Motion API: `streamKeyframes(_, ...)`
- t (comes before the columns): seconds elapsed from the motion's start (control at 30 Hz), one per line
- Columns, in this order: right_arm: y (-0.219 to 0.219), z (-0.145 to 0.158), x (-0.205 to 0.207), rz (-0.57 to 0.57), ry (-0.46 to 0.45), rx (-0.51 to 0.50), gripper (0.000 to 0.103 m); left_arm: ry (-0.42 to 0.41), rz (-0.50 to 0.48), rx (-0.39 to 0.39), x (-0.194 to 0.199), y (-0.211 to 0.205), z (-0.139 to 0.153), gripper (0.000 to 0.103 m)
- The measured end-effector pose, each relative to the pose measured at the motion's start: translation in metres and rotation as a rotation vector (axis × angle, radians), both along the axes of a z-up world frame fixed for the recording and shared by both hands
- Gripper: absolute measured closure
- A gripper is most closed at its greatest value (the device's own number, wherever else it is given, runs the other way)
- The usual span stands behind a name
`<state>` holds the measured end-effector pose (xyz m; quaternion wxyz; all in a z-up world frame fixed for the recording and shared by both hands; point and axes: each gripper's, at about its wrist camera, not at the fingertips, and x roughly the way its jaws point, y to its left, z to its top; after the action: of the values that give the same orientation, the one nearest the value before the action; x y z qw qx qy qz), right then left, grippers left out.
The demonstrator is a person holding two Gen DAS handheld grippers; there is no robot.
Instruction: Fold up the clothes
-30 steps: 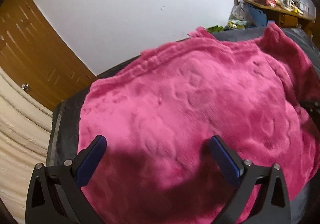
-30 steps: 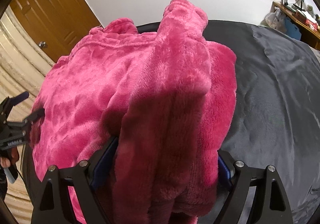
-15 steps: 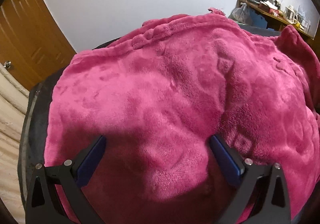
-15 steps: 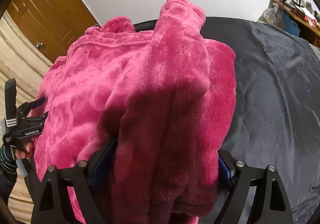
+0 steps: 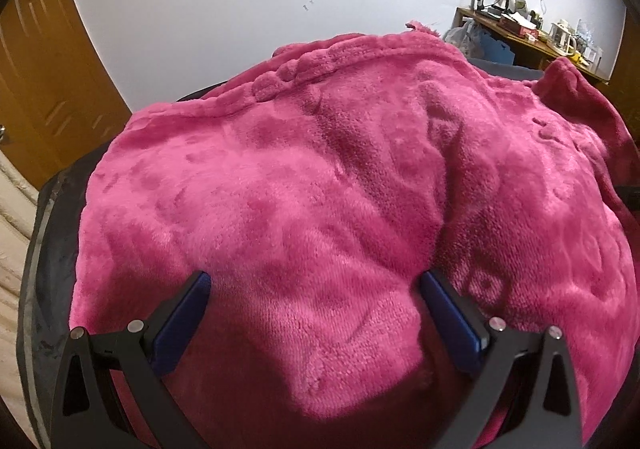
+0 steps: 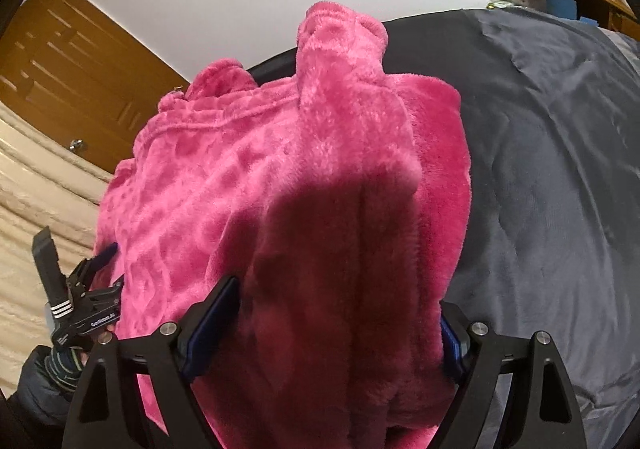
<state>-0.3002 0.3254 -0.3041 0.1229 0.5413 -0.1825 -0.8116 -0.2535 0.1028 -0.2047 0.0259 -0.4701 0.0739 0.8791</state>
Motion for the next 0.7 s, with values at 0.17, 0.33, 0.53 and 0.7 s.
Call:
streamKeyframes(0.17,0.001,-0.002,0.001,-0.026,-0.003,-0.018,0.015,0.014,-0.005,0.007,0.000,-0.006,0.000,0.000)
streamKeyframes(0.33,0.009,-0.001,0.004,-0.060,-0.003,-0.081,0.017,0.036,-0.005,0.012,0.008,-0.005,0.001,0.000)
streamKeyframes(0.53,0.025,0.004,0.013,-0.148,0.002,-0.204,0.033,0.038,-0.006,0.013,0.006,-0.006,0.000,0.000)
streamKeyframes(0.7,0.015,0.004,0.005,-0.159,0.003,-0.203,0.039,0.038,-0.003,0.012,0.006,-0.006,0.000,0.000)
